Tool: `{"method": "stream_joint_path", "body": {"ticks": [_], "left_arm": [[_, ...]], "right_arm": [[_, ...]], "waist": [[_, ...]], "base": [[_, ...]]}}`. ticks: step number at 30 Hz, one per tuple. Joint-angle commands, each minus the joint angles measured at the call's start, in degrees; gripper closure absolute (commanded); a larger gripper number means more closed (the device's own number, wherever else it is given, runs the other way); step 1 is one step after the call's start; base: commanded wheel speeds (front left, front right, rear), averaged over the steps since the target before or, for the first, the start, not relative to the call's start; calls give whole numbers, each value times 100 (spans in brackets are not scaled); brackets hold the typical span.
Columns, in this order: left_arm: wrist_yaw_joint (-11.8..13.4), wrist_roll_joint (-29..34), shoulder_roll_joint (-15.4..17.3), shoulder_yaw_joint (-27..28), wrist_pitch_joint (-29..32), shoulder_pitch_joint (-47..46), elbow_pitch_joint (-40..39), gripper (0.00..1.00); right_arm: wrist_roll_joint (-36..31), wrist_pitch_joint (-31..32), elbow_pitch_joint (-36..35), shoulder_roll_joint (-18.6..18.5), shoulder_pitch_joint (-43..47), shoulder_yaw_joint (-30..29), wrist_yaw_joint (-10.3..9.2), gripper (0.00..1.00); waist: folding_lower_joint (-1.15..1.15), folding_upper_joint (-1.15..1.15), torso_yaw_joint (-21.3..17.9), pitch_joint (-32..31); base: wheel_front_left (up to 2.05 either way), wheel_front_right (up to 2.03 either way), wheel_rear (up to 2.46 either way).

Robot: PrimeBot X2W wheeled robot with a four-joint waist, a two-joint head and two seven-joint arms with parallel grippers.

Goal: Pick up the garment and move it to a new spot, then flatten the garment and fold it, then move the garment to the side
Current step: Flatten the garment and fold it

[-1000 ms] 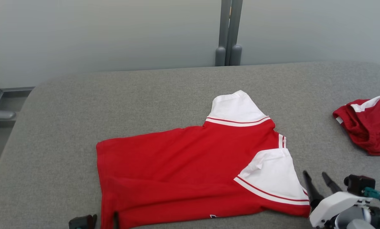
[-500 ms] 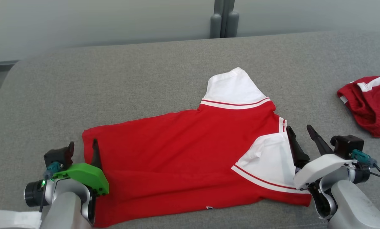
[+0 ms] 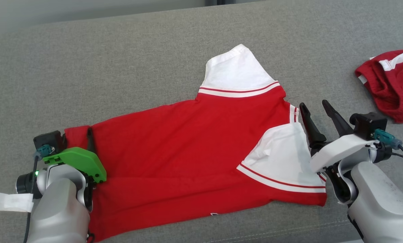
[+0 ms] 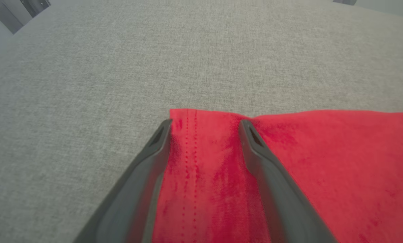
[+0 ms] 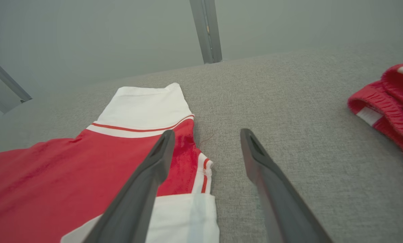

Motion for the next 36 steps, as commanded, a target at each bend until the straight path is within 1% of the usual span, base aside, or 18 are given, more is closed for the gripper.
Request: {"method": "stream_joint_path", "body": {"ticks": [1, 2, 3, 4, 5, 9, 13, 17, 21, 24, 26, 32, 33, 36], "left_arm": [[41, -18, 4, -3, -2, -102, 16, 0], [22, -23, -11, -10, -2, -127, 23, 5], [23, -1, -26, -28, -1, -137, 14, 42], [28, -5, -43, -25, -1, -134, 13, 75], [32, -1, -60, -36, -1, -131, 4, 100], [4, 72, -86, -79, -2, -143, -163, 100], [-29, 134, -156, -129, -2, -189, -429, 100], [-51, 208, -258, -265, -2, -279, -720, 100], [-94, 157, -302, -468, -3, -389, -901, 100], [-190, -166, -320, -875, -2, -459, -1045, 100], [-189, -436, -318, -1178, -2, -507, -1173, 100], [56, -1125, -322, -2055, -3, -638, -1551, 100], [56, -1125, -322, -2055, -3, -638, -1551, 100], [194, -1414, -320, -2397, -3, -682, -1683, 100]], "right_arm": [[35, 2, -22, -26, -90, 13, -7, 0], [43, 2, -31, -34, -129, 24, -6, 0], [36, 2, -35, -51, -168, 42, -7, 0], [51, 2, -19, -61, -212, 51, -7, 0], [70, 2, -12, -75, -270, 67, -6, 0], [117, 2, 124, -177, -577, 235, -7, 0], [166, 84, 588, -363, -1247, 624, -7, 0], [241, 507, 1291, -523, -2033, 904, -7, 0], [370, 1022, 1961, -569, -2779, 1083, -6, 0], [489, 1363, 2325, -566, -3198, 1231, -7, 0], [578, 1514, 2521, -587, -3440, 1320, -7, 0], [684, 1885, 3144, -614, -3983, 1466, -7, 0], [684, 1885, 3144, -614, -3983, 1466, -7, 0], [737, 2033, 3313, -518, -4104, 1588, -6, 0]], "waist": [[0, 0, 3, 92], [0, 0, 22, 107], [0, 0, 44, 119], [0, 0, 67, 125], [0, 0, 93, 128], [0, 0, 217, 172], [0, 0, 413, 283], [0, 0, 709, 470], [0, 0, 1063, 711], [0, 0, 1293, 905], [0, 0, 1423, 1024], [0, 0, 1721, 1333], [0, 0, 1721, 1333], [0, 0, 1794, 1419]], "base": [[0, 0, 0], [0, 0, 0], [0, 0, 0], [0, 0, 0], [0, 0, 0], [0, 0, 0], [0, 0, 0], [0, 0, 0], [0, 0, 0], [0, 0, 0], [0, 0, 0], [0, 0, 0], [0, 0, 0], [0, 0, 0]]}}
